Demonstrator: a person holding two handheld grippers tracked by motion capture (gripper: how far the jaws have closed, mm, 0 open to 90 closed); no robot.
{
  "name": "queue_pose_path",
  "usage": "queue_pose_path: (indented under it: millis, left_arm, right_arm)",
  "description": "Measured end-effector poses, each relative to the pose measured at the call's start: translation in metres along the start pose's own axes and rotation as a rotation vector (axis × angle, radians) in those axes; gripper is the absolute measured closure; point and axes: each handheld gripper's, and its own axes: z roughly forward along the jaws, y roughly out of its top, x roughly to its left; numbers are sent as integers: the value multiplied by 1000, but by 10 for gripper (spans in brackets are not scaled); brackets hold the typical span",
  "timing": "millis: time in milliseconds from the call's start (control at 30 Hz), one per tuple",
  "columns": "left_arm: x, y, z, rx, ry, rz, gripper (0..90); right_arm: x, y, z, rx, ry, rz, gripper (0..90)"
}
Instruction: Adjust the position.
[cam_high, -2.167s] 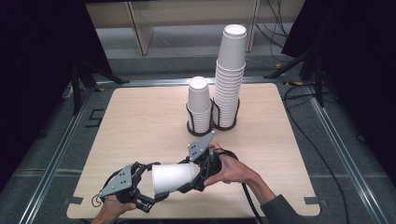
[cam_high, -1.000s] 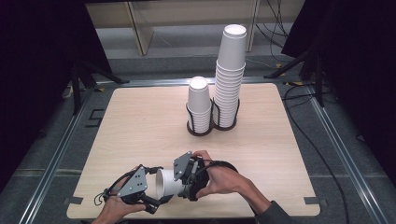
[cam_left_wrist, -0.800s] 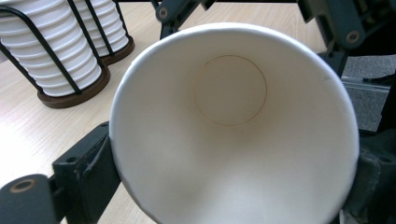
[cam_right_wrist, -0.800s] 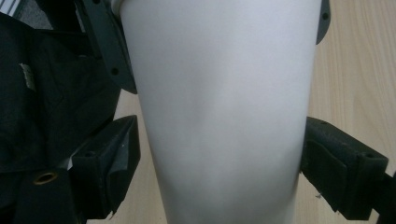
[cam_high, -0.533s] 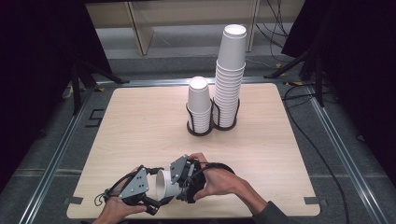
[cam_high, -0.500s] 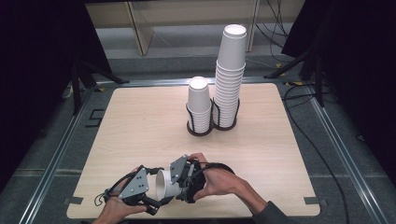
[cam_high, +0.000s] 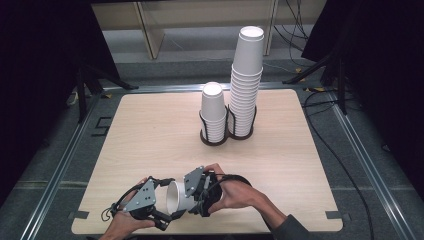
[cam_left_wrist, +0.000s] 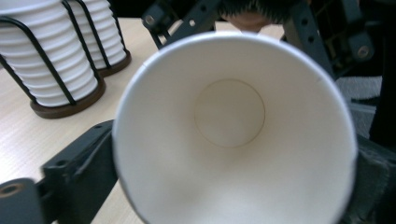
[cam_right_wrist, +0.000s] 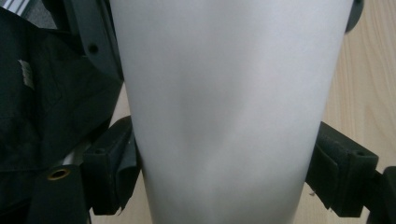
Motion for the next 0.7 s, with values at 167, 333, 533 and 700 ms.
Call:
queue_pose_path:
  millis: [167, 333, 533, 700]
  left_arm:
    - [3, 0, -2, -29, -5, -24, 73]
    - [4, 1, -4, -74, 3, -35, 75]
    - [6, 2, -10, -91, 13, -29, 141]
    - [13, 2, -18, -169, 47, -83, 145]
  right_arm:
    - [-2, -5, -3, -44, 35, 52, 206]
    - [-5, -10, -3, -70, 45, 72, 207]
    - [-10, -16, -7, -94, 22, 77, 207]
    - [-16, -31, -14, -128, 2, 171, 206]
